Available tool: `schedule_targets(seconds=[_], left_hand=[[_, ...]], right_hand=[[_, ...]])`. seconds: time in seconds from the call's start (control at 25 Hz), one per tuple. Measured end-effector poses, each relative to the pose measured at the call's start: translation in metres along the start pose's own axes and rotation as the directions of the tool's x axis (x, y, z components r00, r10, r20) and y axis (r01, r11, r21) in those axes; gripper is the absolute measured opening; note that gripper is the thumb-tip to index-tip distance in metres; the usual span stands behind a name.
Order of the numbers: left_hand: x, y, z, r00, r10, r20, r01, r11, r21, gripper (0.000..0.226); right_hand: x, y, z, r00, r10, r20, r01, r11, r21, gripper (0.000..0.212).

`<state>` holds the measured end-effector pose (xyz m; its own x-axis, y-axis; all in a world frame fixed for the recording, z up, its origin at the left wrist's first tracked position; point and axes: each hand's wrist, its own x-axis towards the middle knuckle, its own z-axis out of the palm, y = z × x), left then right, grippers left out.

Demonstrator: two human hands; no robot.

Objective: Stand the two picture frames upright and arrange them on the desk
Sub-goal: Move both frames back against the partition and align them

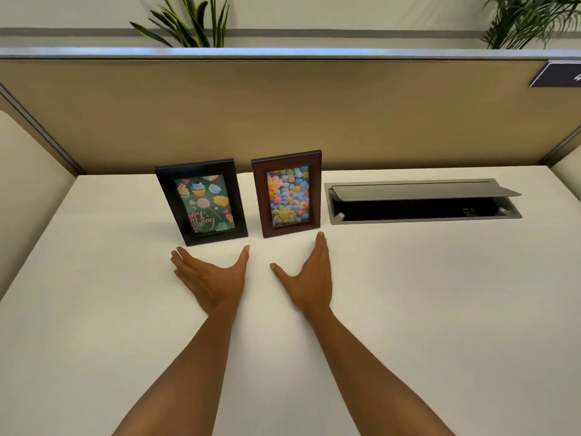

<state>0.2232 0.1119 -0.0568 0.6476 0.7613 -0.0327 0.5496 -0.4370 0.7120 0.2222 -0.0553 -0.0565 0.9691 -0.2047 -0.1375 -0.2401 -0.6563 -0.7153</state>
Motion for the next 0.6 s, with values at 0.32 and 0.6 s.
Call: schedule_targets(seconds=[0.32, 0.6], left_hand=[[0.024, 0.016, 0.010, 0.999, -0.035, 0.002, 0.035, 0.999, 0.020, 0.152], [0.025, 0.018, 0.014, 0.998, -0.055, 0.007, 0.055, 0.998, 0.022, 0.149]], right_hand=[[0.057, -0.024, 0.008, 0.993, 0.069, -0.094, -0.056, 0.989, 0.135, 0.132], [0.067, -0.036, 0.019, 0.982, 0.113, -0.151, -0.089, 0.984, 0.155, 0.134]])
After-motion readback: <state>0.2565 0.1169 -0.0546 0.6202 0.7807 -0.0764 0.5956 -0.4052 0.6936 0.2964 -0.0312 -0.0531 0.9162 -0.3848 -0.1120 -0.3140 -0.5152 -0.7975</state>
